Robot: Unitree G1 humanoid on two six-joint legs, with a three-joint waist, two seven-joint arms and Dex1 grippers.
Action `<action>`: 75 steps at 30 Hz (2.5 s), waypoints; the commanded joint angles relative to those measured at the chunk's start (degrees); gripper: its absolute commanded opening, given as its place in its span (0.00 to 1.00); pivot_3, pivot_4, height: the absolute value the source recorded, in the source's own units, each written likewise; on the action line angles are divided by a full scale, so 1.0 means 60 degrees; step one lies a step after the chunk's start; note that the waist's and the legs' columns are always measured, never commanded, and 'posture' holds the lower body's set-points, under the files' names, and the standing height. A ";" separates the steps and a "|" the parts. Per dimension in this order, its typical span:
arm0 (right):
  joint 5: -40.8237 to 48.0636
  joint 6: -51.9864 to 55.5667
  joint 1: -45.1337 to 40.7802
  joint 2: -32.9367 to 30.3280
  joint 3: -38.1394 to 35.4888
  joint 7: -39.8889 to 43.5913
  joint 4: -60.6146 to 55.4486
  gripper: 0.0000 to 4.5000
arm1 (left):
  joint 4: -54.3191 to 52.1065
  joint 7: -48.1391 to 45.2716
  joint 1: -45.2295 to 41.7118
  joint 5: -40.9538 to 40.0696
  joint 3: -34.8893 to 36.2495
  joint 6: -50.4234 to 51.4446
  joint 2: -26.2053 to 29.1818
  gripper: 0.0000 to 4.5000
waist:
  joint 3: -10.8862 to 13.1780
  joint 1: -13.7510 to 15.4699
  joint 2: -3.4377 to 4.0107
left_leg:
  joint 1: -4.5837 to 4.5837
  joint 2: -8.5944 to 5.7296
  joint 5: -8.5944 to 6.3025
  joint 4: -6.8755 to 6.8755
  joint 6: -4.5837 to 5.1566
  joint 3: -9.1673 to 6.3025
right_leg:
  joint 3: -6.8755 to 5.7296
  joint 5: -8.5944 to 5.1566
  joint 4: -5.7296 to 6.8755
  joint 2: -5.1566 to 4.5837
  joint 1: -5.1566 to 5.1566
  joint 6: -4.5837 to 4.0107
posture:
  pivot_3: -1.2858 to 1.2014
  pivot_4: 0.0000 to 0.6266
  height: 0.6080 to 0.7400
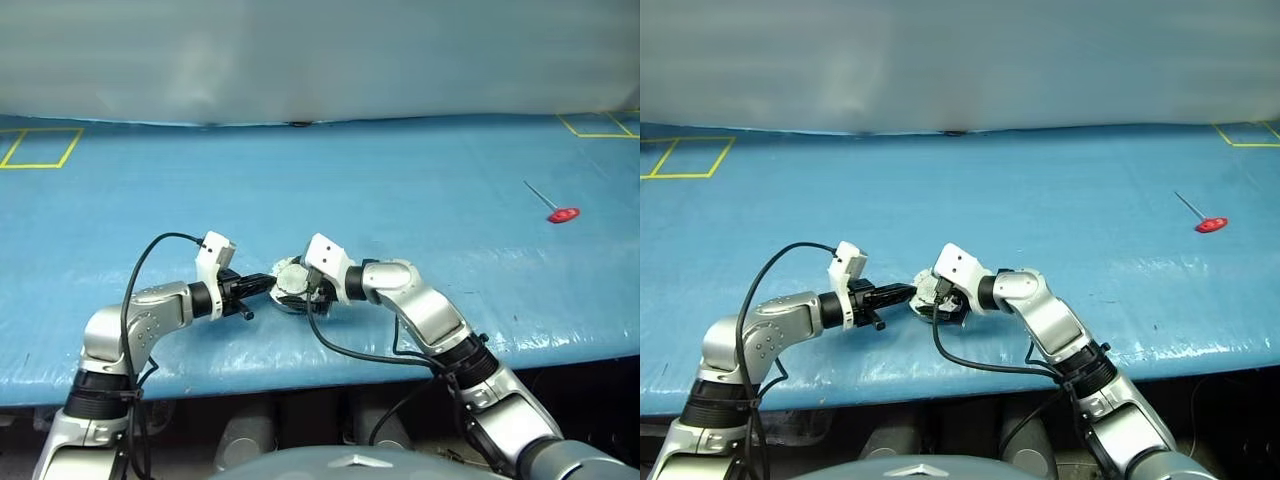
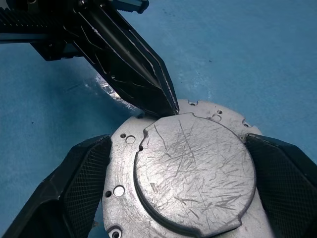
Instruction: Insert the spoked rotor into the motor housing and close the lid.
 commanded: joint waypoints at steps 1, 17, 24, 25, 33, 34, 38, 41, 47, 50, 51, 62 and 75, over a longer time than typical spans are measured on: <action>0.0020 0.0452 0.0289 -0.0192 -0.0041 -0.0033 0.0103 0.99 | 0.0205 -0.0053 0.0067 0.0147 -0.0381 0.0217 -0.0049 0.00 | 0.0000 0.0014 0.0000 | -0.0001 0.0000 0.0000 0.0000 0.0000 -0.0002 | -0.0001 0.0000 -0.0002 -0.0002 0.0001 0.0000 | 0.52 0.24 1.00; 0.0604 0.1343 0.1145 -0.1264 -0.1046 -0.0132 -0.1612 0.99 | 0.0276 -0.0398 0.0044 0.0294 -0.0551 0.0103 0.0046 0.00 | 0.0001 0.0125 0.0002 | -0.0027 -0.0001 -0.0016 -0.0019 0.0024 -0.0015 | -0.0015 0.0009 -0.0096 -0.0001 0.0018 0.0015 | 0.52 0.24 1.00; 0.1739 0.2486 0.1643 -0.2198 -0.1832 0.0341 -0.2821 0.99 | 0.0314 -0.0482 0.0032 0.0343 -0.0581 0.0025 0.0057 0.00 | 0.0007 0.0168 0.0007 | -0.0044 -0.0006 -0.0022 -0.0017 0.0032 -0.0017 | -0.0024 0.0009 -0.0106 -0.0011 0.0012 0.0016 | 0.52 0.24 1.00; 0.1926 0.2641 0.1707 -0.2317 -0.2008 0.0359 -0.2933 0.99 | 0.0302 -0.0496 0.0041 0.0344 -0.0575 0.0023 0.0056 0.00 | 0.0008 0.0170 0.0006 | -0.0051 -0.0006 -0.0023 -0.0017 0.0034 -0.0019 | -0.0029 0.0009 -0.0110 -0.0011 0.0010 0.0017 | 0.52 0.24 1.00; 0.3344 0.4354 0.1772 -0.0814 -0.4033 -0.1234 -0.2742 0.99 | 0.0282 -0.0582 0.0057 0.0381 -0.0586 0.0008 0.0034 0.00 | 0.0009 0.0175 0.0011 | -0.0115 -0.0005 -0.0020 -0.0010 0.0030 -0.0029 | -0.0032 0.0012 -0.0106 0.0014 -0.0003 0.0021 | 0.52 0.24 1.00; 0.3589 0.4782 0.1713 -0.0287 -0.4433 -0.1671 -0.2600 0.99 | 0.0271 -0.0584 0.0057 0.0382 -0.0589 0.0014 0.0032 0.00 | 0.0008 0.0171 0.0007 | -0.0121 -0.0009 -0.0019 -0.0009 0.0031 -0.0030 | -0.0032 0.0013 -0.0105 0.0024 -0.0007 0.0023 | 0.52 0.24 1.00; 0.4571 0.6456 0.1467 0.1686 -0.6003 -0.2973 -0.2112 0.99 | 0.0234 -0.0594 0.0061 0.0385 -0.0577 0.0028 0.0031 0.00 | 0.0010 0.0174 0.0017 | -0.0144 -0.0012 -0.0016 -0.0001 0.0028 -0.0037 | -0.0030 0.0021 -0.0104 0.0026 -0.0019 0.0035 | 0.52 0.24 1.00; 0.5010 0.7286 0.1353 0.2316 -0.6506 -0.3401 -0.2012 0.99 | 0.0216 -0.0599 0.0078 0.0388 -0.0558 0.0025 0.0039 0.00 | 0.0016 0.0170 0.0028 | -0.0149 -0.0026 -0.0015 -0.0001 0.0026 -0.0043 | -0.0032 0.0031 -0.0106 0.0028 -0.0020 0.0050 | 0.52 0.24 1.00; 0.5950 0.8632 0.1075 0.3340 -0.7964 -0.3961 -0.1449 0.99 | 0.0159 -0.0615 0.0124 0.0400 -0.0515 0.0012 0.0031 0.00 | 0.0020 0.0125 0.0039 | -0.0148 -0.0055 -0.0020 0.0000 0.0041 -0.0043 | -0.0022 0.0041 -0.0107 0.0024 -0.0018 0.0070 | 0.52 0.24 1.00; 0.6252 0.9036 0.1000 0.3576 -0.8526 -0.4124 -0.1189 0.99 | 0.0122 -0.0625 0.0141 0.0399 -0.0513 0.0019 0.0028 0.00 | 0.0020 0.0119 0.0043 | -0.0148 -0.0057 -0.0021 -0.0001 0.0043 -0.0046 | -0.0024 0.0044 -0.0107 0.0028 -0.0018 0.0076 | 0.52 0.24 1.00; 0.6363 0.9181 0.0989 0.3651 -0.8689 -0.4137 -0.1110 0.99 | 0.0112 -0.0628 0.0144 0.0396 -0.0514 0.0022 0.0027 0.00 | 0.0020 0.0115 0.0044 | -0.0148 -0.0060 -0.0020 -0.0001 0.0044 -0.0045 | -0.0024 0.0046 -0.0107 0.0028 -0.0018 0.0079 | 0.52 0.24 1.00; 0.6700 0.9867 0.1374 0.3935 -0.8875 -0.4062 -0.0694 0.99 | 0.0111 -0.0662 0.0149 0.0436 -0.0549 -0.0039 0.0008 0.00 | 0.0019 0.0081 0.0061 | -0.0147 -0.0078 -0.0021 0.0000 0.0055 -0.0043 | -0.0016 0.0066 -0.0106 0.0029 -0.0016 0.0129 | 0.52 0.24 1.00; 0.6973 0.9685 0.1591 0.3848 -0.9067 -0.4054 -0.0329 0.91 | 0.0181 -0.0758 0.0206 0.0518 -0.0613 -0.0157 0.0013 0.00 | 0.0017 0.0024 0.0063 | -0.0144 -0.0086 -0.0018 0.0001 0.0063 -0.0045 | -0.0010 0.0068 -0.0106 0.0025 -0.0011 0.0137 | 0.52 0.24 1.00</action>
